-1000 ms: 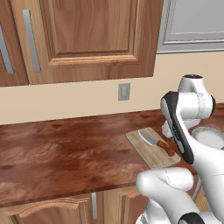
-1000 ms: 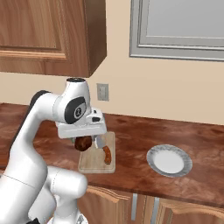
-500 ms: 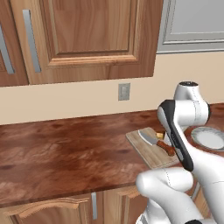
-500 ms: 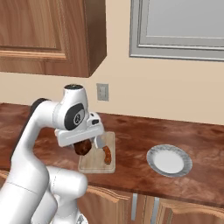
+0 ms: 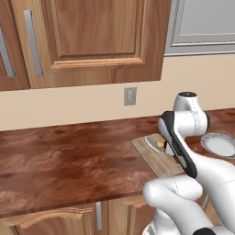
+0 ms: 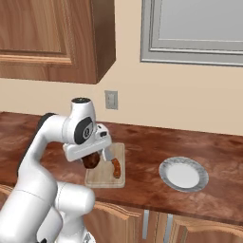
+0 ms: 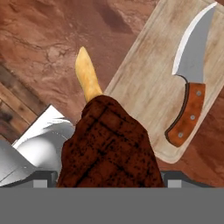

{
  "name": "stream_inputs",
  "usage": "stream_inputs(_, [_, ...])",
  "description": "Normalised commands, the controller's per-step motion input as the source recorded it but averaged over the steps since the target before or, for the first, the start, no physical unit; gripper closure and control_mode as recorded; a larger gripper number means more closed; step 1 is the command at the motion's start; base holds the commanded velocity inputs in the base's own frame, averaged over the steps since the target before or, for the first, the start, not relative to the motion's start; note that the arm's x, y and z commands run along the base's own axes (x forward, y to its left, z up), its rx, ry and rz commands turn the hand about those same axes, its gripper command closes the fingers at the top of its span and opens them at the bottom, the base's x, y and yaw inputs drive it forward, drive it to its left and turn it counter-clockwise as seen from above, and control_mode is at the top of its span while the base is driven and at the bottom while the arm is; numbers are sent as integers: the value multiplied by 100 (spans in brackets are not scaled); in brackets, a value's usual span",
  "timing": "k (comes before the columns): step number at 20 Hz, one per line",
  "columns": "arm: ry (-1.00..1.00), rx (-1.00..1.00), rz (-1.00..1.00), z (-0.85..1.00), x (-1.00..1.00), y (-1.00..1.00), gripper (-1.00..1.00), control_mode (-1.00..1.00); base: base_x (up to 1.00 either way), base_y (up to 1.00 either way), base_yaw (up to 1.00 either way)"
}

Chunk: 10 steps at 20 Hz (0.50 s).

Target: Pick up the knife from the drawer and place it on the cutting board. Then place the meat from the plate to the cutting board.

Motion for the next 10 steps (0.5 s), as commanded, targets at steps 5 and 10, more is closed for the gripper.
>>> stream_inputs(5, [0,0,0,-8,38,1,100,-100,0,0,0])
stream_inputs(10, [0,0,0,-14,12,7,100,-100,0,0,0])
